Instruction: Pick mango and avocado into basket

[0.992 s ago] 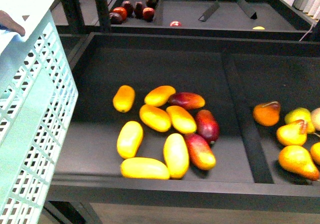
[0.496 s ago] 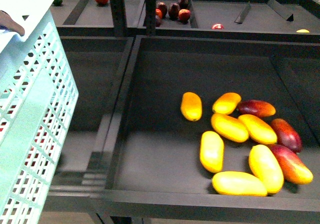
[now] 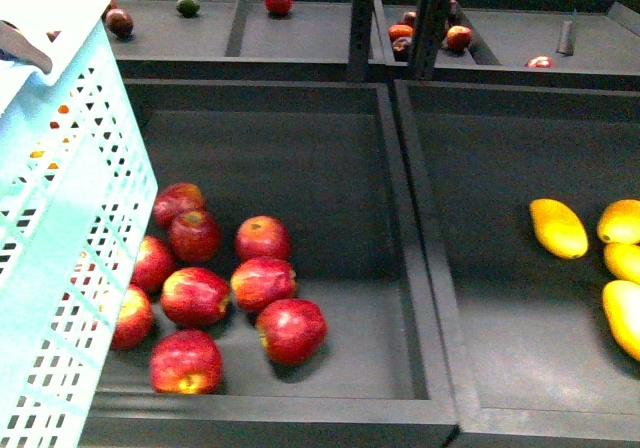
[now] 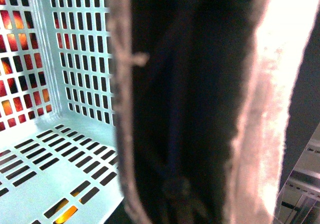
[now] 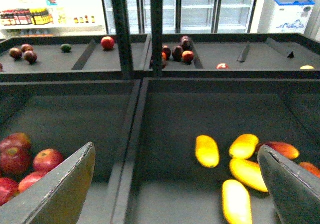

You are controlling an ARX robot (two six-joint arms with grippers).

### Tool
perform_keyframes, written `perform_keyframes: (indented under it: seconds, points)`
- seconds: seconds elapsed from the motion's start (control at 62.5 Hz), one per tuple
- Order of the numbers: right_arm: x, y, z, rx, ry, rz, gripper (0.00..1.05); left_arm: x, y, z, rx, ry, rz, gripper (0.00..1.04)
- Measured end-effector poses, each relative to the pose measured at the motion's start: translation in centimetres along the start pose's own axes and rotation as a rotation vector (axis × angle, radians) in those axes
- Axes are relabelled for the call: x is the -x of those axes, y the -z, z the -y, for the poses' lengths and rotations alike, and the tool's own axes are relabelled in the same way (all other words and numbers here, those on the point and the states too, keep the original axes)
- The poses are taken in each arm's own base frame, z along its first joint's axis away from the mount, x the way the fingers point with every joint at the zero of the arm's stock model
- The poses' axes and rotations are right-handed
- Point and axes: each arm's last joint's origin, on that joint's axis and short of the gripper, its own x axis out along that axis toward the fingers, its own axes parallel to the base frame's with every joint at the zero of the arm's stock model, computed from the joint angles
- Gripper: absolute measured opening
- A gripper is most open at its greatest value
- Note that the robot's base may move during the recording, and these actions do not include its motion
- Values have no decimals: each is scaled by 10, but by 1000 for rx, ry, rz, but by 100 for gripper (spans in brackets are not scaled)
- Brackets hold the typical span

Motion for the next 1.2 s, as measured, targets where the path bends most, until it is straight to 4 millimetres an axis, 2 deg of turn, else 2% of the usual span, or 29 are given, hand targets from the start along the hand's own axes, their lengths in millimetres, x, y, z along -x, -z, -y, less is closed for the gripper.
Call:
perform_keyframes:
  seconds: [0.416,0.48,0.528,0.608,0.72,0.832,0.944,1.089,1.201]
  points:
    - [0,0,0,0,-3,-1,96,0,-2,0,-16,0,22,14]
    - [0,0,0,0,-2,-1,96,-6,0,2,-102,36,-130,14]
    - [0,0,0,0,0,-1,96,-14,5,6,-244,77,-250,14]
    - [0,0,0,0,-1,-1,96,-34,24,17,-520,133,-376,14]
    - [0,0,0,0,0,-1,96,-65,52,30,-719,150,-438,14]
    - [0,0,0,0,0,-1,96,-92,86,40,-786,150,-507,14]
    - [0,0,0,0,0,-1,96,-109,122,43,-812,146,-608,14]
    - [0,0,0,0,0,-1,96,-118,161,35,-800,82,-744,14]
    - [0,0,0,0,0,-1,96,-115,184,29,-780,56,-814,14]
